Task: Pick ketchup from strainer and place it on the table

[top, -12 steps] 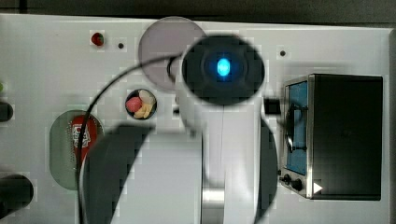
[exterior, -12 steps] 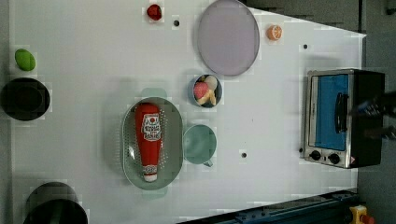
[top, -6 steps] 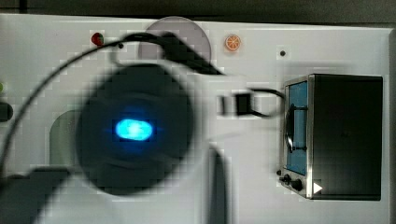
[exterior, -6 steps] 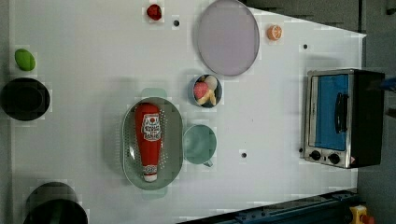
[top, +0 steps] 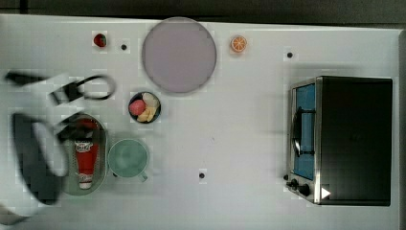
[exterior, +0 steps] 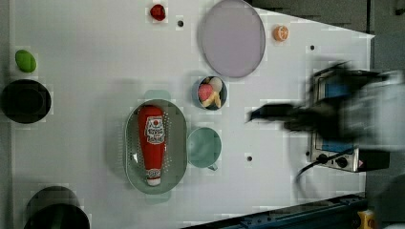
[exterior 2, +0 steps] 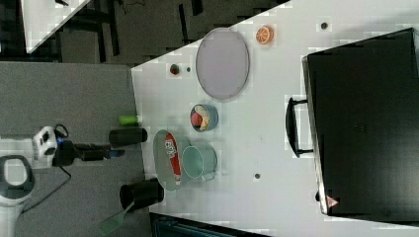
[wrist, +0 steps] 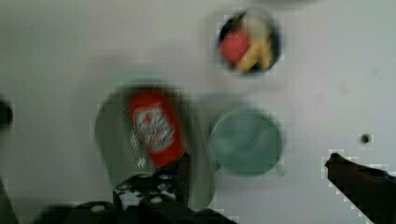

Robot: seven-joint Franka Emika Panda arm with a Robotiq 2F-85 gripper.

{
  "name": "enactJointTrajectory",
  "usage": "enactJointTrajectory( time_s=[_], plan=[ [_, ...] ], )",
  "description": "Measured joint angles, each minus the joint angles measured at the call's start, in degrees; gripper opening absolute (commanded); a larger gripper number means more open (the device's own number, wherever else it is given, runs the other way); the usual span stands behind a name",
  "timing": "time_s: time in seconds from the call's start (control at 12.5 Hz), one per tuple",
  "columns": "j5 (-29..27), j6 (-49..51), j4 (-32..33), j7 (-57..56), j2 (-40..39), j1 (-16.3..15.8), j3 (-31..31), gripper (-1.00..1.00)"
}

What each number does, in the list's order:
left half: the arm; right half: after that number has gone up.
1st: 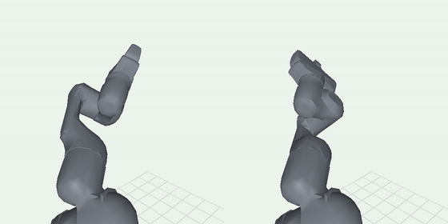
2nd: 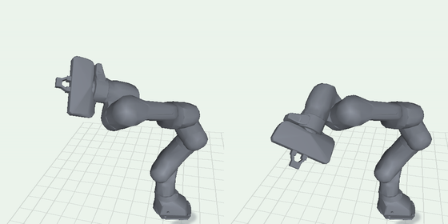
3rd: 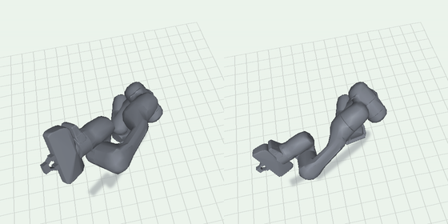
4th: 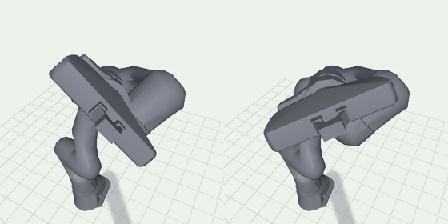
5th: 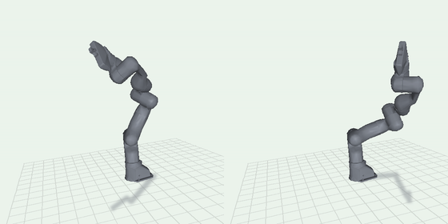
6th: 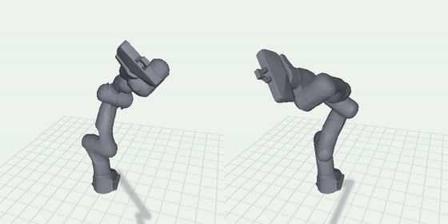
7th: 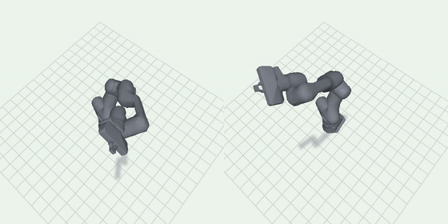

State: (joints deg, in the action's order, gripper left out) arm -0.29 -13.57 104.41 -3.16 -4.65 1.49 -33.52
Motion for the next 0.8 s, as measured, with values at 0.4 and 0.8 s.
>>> enactJointTrajectory(
  time_s=[0.4, 0.8],
  plan=[
    [2.2, -9.2, 5.8, 1.3, -7.2, -5.7, -7.4, 1.0],
    [12.6, -25.4, 11.2, 5.9, -12.8, -6.5, -7.7, 1.0]
  ],
)
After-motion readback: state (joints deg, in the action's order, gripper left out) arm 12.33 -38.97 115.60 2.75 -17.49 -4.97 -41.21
